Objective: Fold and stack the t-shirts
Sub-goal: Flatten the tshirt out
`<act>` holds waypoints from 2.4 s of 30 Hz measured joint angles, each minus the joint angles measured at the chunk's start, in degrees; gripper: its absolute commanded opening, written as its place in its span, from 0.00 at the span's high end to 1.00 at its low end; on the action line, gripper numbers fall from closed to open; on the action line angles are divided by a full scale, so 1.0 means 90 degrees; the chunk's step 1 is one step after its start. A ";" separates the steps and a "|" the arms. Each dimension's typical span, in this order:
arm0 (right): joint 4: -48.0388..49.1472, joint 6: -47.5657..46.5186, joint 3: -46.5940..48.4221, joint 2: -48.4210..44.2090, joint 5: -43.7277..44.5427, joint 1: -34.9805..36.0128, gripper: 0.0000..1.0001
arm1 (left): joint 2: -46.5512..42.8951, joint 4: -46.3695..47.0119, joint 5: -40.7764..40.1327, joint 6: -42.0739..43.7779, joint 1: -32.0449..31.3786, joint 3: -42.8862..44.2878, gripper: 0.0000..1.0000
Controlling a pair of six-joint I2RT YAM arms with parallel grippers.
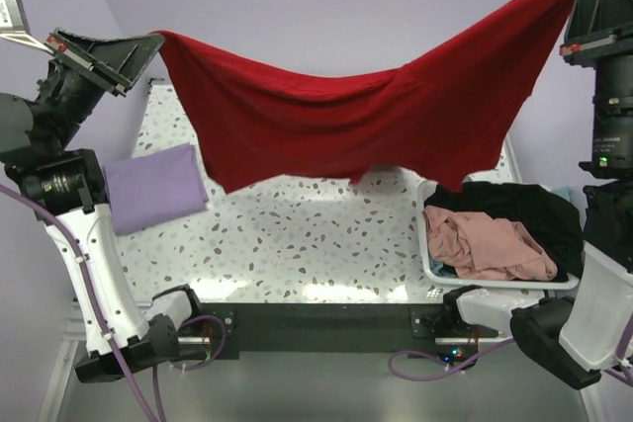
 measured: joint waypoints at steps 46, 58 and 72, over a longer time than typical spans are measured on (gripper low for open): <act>-0.0189 0.1428 -0.3495 0.4799 -0.1824 -0.0206 0.06 | 0.5022 -0.3599 -0.3509 0.5712 -0.1863 -0.0724 0.35; -0.1076 0.1156 -0.3655 0.5603 -0.1173 -0.0211 0.18 | 0.5020 -0.4124 -0.4197 0.6079 -0.2244 -0.1460 0.34; -0.1734 0.0585 -0.2623 0.6598 -0.0131 -0.0432 0.32 | 0.5022 -0.4121 -0.4376 0.6244 -0.2244 -0.1770 0.33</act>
